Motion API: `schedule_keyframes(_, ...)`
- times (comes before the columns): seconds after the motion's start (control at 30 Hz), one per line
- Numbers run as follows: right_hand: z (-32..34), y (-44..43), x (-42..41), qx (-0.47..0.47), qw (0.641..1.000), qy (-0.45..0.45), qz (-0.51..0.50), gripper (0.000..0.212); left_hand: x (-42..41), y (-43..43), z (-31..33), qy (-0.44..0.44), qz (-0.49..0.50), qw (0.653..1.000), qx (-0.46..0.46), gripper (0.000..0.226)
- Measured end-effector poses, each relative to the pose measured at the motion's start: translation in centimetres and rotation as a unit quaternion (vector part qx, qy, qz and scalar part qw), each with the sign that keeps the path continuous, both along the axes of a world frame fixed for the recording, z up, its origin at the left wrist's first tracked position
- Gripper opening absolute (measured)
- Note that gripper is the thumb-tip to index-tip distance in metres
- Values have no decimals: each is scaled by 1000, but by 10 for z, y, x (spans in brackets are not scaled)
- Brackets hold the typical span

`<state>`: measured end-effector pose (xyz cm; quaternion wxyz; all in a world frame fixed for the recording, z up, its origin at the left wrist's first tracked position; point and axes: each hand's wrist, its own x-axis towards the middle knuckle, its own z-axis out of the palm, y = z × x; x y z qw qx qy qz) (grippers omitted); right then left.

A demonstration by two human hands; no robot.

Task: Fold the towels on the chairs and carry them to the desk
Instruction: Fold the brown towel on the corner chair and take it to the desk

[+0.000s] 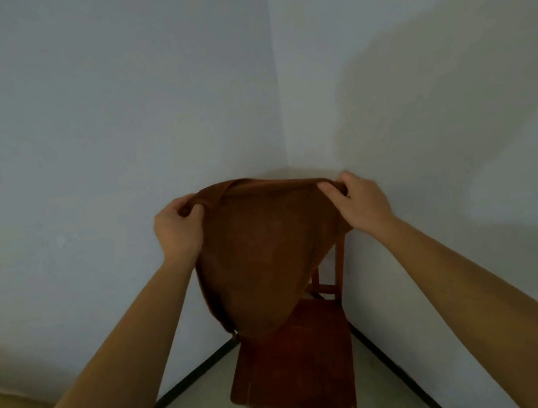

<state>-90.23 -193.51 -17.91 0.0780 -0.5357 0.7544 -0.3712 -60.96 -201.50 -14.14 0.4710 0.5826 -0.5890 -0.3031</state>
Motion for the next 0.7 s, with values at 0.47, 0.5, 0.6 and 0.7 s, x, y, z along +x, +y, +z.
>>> schedule_keyframes(0.47,-7,19,-44,7,998,-11,69,54,-20,96,-24,75,-1,988,134,18)
schedule_keyframes(0.5,-4,22,-43,9,997,-3,75,54,-20,96,-21,86,-5,986,141,16)
schedule_keyframes(0.6,4,33,-39,34,995,38,85,54,-21,101,-14,112,-26,984,132,25)
schedule_keyframes(0.7,7,48,-38,78,992,69,71,58,-18,105,-3,175,7,979,104,26)
